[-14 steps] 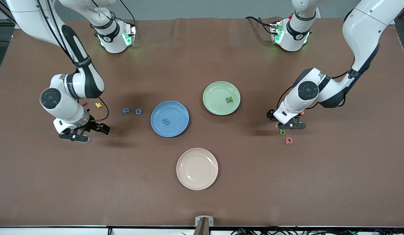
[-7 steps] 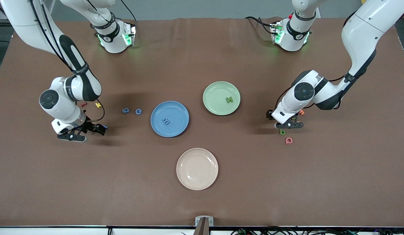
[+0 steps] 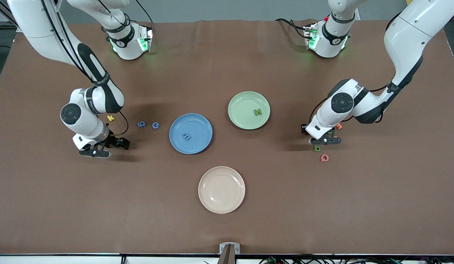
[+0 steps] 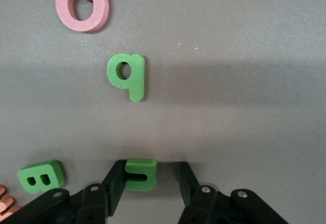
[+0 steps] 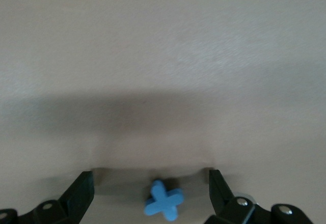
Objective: Sort letters by color into matching plates
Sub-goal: 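Grasp the green u with the left gripper while the right grasps blue x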
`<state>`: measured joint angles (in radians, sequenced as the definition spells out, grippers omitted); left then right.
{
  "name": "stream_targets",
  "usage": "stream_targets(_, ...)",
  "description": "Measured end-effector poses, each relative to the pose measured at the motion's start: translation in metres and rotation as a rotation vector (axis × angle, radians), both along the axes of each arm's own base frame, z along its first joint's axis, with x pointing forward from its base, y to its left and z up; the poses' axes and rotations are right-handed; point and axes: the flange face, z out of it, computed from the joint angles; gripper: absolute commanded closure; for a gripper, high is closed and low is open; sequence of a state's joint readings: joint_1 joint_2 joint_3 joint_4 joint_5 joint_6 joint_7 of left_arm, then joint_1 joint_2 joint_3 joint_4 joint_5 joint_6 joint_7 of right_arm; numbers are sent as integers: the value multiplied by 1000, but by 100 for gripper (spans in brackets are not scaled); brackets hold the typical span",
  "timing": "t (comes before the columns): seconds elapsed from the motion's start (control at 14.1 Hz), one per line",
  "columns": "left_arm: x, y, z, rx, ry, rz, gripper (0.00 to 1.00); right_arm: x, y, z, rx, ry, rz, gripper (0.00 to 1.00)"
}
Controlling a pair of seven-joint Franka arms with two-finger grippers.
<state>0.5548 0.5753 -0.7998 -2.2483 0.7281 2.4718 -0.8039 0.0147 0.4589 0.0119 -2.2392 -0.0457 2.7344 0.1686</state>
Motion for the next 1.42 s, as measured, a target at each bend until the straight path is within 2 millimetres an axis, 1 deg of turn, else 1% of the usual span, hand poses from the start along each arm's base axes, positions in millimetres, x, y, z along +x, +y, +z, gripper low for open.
stream_targets(0.07, 1, 1, 1, 2, -1, 2, 69, -2, 4, -1, 0, 8, 2, 0)
stream_targets(0.21, 1, 3, 1, 3, -3, 8, 73, -3, 5, -3, -1, 21, 1, 0)
stream_targets(0.36, 2, 3, 5, 9, -10, 25, 75, -4, 3, -3, -3, 23, -2, 0)
stream_targets(0.57, 2, 2, 4, 9, -11, 43, 76, -4, 2, -3, -3, 23, -4, 0)
stream_targets(0.71, 2, -5, 8, 2, -18, 58, 76, -3, 2, -3, -4, 23, -5, 2)
stream_targets(0.85, -1, -27, 19, -14, -34, 80, 76, -3, 1, -3, -4, 23, -6, 9)
stream_targets(1.07, -7, -67, 42, -6, -39, 120, 76, -3, -1, -1, -4, 22, -8, 27)
stream_targets(1.21, -12, -95, 60, -11, -31, 156, 76, -2, -4, 4, -6, 28, -13, 42)
stream_targets(1.28, -15, -109, 67, -18, -20, 176, 76, -3, -6, 4, -7, 34, -13, 47)
stream_targets(1.42, -25, -144, 78, -37, 1, 220, 75, -2, -7, 7, -7, 31, -10, 55)
